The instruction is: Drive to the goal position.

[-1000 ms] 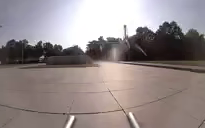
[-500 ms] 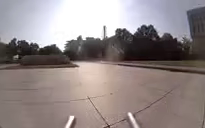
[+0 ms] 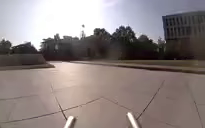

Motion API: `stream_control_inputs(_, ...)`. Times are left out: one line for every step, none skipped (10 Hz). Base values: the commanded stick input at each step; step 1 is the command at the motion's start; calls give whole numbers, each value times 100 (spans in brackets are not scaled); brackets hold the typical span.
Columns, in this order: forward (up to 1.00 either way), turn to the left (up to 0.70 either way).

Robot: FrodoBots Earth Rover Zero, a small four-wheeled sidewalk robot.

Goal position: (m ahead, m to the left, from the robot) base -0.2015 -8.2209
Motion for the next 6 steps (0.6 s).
stream_control_inputs(70, -35)
stream_control_inputs(70, -35)
stream_control_inputs(70, -35)
stream_control_inputs(70, -35)
stream_control_inputs(70, -35)
stream_control_inputs(70, -35)
